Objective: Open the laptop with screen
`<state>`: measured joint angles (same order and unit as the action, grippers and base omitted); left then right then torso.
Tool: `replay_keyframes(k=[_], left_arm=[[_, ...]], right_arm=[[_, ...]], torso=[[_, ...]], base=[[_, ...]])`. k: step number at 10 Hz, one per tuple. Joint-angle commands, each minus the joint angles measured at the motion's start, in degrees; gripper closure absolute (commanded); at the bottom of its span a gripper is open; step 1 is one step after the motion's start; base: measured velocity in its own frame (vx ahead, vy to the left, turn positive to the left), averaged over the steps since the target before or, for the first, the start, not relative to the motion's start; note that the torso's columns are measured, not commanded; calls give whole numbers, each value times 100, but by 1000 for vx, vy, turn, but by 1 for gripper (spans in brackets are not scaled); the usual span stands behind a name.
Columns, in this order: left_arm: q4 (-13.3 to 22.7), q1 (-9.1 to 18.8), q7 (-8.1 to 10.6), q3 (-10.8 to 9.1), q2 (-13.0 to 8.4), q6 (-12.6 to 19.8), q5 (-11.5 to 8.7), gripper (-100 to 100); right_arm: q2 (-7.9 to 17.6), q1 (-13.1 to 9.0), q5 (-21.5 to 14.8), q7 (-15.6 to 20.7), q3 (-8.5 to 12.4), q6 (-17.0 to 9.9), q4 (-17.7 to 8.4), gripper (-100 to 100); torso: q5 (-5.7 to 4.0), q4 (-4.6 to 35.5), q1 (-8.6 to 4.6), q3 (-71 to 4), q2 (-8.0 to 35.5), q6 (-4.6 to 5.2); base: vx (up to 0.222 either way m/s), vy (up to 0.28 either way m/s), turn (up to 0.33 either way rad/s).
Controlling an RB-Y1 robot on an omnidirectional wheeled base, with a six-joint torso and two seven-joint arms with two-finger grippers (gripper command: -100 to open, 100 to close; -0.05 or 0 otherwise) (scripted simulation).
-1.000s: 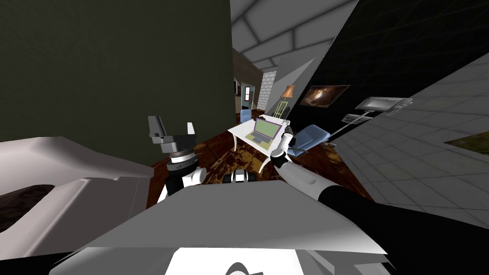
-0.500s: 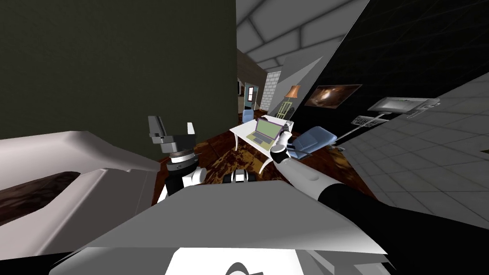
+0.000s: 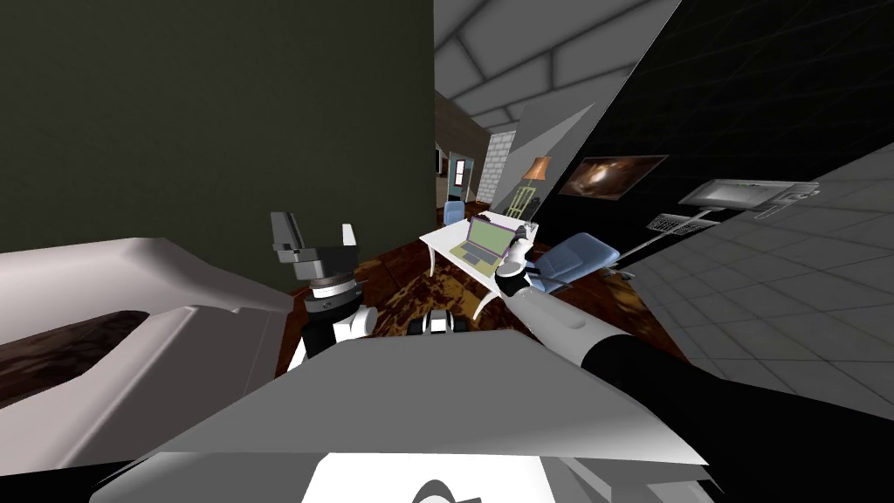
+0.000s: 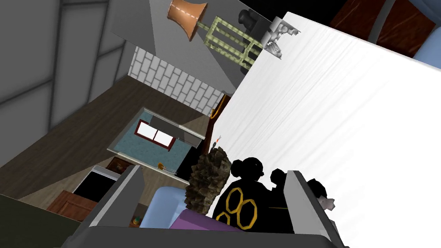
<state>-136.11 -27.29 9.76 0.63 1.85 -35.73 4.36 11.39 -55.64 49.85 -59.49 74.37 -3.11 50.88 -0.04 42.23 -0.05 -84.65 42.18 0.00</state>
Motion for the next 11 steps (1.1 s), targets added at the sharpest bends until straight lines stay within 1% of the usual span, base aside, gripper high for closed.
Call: replay_keyframes(k=[1,2,3,4,6,7,8,9,10,11], left_arm=[[0,1,0,1,0,0,0,0],[-1,-2,0,1,1,0,0,0],[-2,-4,0,0,1,-1,0,0],[-1,-2,0,0,0,-1,0,0],[0,1,0,0,0,0,0,0],[1,1,0,0,0,1,0,0],[1,1,0,0,0,1,0,0],[0,1,0,0,0,0,0,0],[0,1,0,0,0,0,0,0],[-1,-3,0,0,0,-1,0,0]], right_arm=[[289,279,-286,286,-290,-289,126,100],[523,284,-287,357,-701,-327,126,100],[579,284,-651,572,-603,-622,126,100],[579,284,-838,699,-744,-647,126,100],[579,284,-1391,699,-885,-647,126,100],[579,284,-1566,699,-1059,-647,126,100],[579,284,-1642,699,-1225,-647,126,100],[579,284,-1642,699,-1387,-647,126,100],[920,563,-1857,989,-1625,-877,247,100],[1073,576,-2046,1115,-1764,-1027,247,100]], torso=[[2,1,14,11,15,2],[-24,-33,-21,-24,-50,43],[-18,-32,-28,-43,-68,22],[-12,-9,-28,-7,-7,3],[1,24,-8,47,70,-3],[4,21,4,38,55,1],[7,12,13,20,28,0],[8,4,16,5,6,-2],[6,1,11,-2,-5,-1],[6,-13,9,-35,-66,14]], base=[[225,37,-241],[305,90,-414],[168,64,-335],[49,9,-124],[-16,-22,24],[-26,-12,-3],[-21,-1,-5],[-9,4,2],[246,40,-356],[304,94,-425]])
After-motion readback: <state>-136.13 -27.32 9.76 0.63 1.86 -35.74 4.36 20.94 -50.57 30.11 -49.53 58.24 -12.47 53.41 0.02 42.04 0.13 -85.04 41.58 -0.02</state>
